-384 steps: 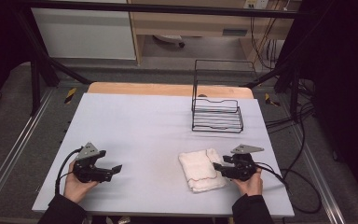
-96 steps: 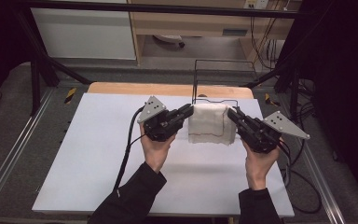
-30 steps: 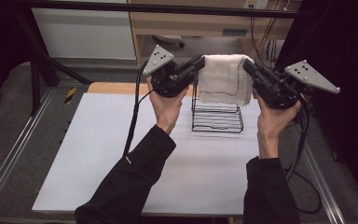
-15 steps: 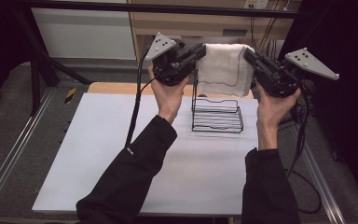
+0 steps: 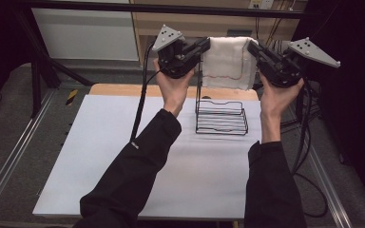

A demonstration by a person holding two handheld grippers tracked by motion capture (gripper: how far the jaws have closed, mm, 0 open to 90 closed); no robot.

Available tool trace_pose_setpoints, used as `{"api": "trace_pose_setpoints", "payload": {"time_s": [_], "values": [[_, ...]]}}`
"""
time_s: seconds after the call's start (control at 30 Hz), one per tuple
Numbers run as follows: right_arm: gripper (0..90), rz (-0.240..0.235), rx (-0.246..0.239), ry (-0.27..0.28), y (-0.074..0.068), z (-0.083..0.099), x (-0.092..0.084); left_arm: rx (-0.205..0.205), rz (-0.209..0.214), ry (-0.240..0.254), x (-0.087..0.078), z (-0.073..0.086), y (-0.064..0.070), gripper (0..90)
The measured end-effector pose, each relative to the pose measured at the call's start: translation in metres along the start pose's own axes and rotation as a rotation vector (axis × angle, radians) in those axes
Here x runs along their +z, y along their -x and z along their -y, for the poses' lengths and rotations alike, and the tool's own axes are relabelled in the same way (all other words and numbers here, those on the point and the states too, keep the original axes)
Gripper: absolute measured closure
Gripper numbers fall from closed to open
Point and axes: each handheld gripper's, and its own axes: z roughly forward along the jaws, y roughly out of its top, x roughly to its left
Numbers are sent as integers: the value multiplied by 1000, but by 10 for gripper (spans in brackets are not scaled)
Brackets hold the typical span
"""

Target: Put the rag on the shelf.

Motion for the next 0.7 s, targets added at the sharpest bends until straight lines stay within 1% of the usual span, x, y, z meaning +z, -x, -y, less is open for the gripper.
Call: {"api": "trace_pose_setpoints", "payload": {"time_s": [0.07,0.13,0.2,0.3,0.4,0.53,0.7], "values": [[818,-1,3,0,2,0,3,2,-9,-2,3,-1,-1,837],[818,-2,4,1,4,0,6,16,-19,-3,5,-2,-2,837],[818,-5,9,-1,7,0,10,26,-22,-5,7,-3,-3,837],[818,-9,10,1,10,0,14,35,-26,-8,10,-4,-5,837],[818,-11,21,0,13,-1,19,40,-29,-11,14,-5,-8,837],[818,-13,21,-5,17,-1,26,28,-34,-14,19,-6,-13,837],[817,-16,26,-13,21,1,33,23,-41,-19,25,-6,-18,837]]}}
